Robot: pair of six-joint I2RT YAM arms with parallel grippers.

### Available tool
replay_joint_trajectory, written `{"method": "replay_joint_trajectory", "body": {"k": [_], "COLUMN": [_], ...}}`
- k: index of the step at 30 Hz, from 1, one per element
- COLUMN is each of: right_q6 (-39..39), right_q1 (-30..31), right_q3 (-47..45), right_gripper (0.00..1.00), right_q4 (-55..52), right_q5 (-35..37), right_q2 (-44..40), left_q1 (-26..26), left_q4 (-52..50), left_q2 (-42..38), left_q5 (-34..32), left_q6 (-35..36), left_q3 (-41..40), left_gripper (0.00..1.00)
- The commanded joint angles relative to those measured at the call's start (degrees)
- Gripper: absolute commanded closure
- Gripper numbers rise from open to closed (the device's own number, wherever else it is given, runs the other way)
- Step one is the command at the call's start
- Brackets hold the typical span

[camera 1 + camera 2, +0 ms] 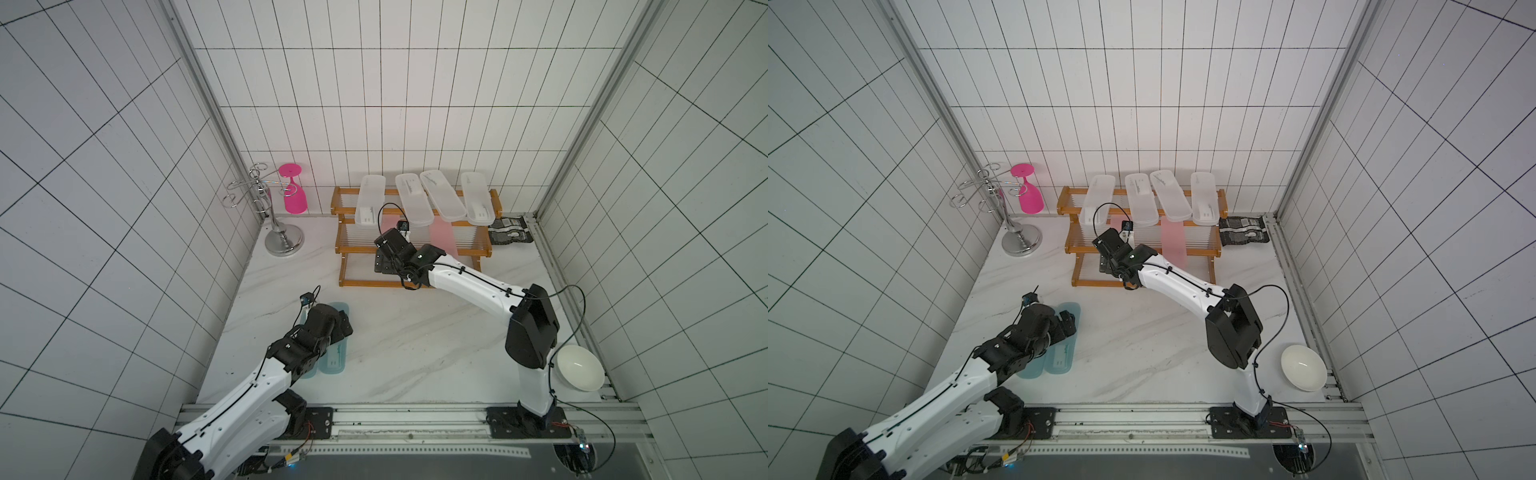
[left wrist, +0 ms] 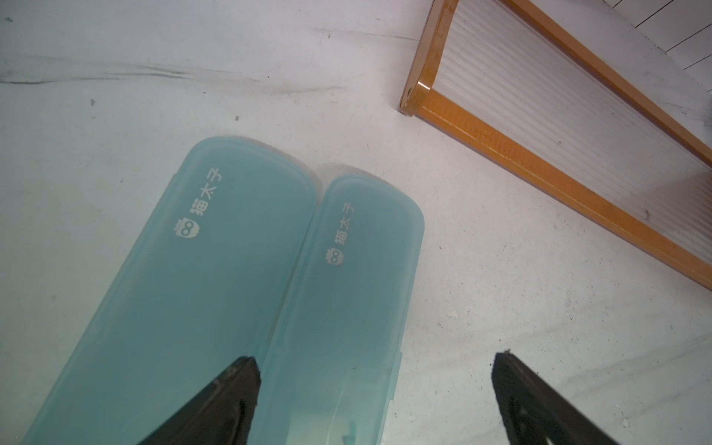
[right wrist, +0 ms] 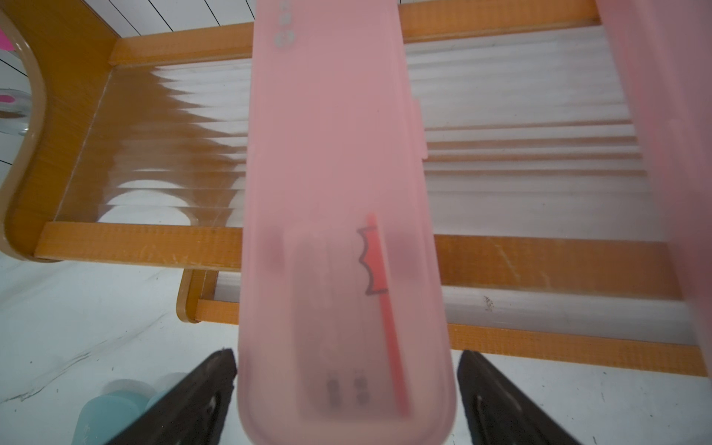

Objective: Place the pencil cases on the shelf according to color
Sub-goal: Place the pencil case on the shelf, then pick up the pencil case from the center of the board.

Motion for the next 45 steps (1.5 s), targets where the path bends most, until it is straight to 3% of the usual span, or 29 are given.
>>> {"method": "replay_joint_trajectory", "body": {"k": [1,12,18,26,32,41,45], "right_q6": [1.19,2.17,3.39,4.83,2.54,6.6,7.67], "right_q1": [-0.27,2.62,5.88,11.79,15.07,17.41,17.89], "right_q3": [1.69,-11.7,-21.16,-31.93,-37.69,-46.85,-49.16], "right_gripper": [0.01,0.01,0.01,0.01,0.01,0.01,0.01], "right_q4": [-0.41,-0.58,-0.15,0.9,0.86,-4.58,-5.95], "right_q5": [-0.09,2.72,3.68,8.76,10.84,13.46,14.17], "right_q2": [-1.13,-14.15,-22.64,-29.68,-35.3,-45.21,-49.06], "left_q1": [0.3,-0.68,-1.95,-2.47,-3.18,-18.33,-24.17], "left_q4": [-0.45,-4.12,-7.76,-6.98,-4.54,2.33,-2.19], "left_q2": [-0.05,1.42,3.53,6.58,13.46,21.76,21.71], "left_q5": [0.85,6.58,1.49,-5.42,0.77,1.44,-5.43], "left_q6": [1.08,-0.64,-4.36,-4.29,-6.35,-11.16,-14.88], "left_q3": [1.08,3.22,3.3,5.57,5.88,9.67,14.52], "left_gripper": [0.02,0.02,0.02,0.02,0.02,0.02,0.02]}}
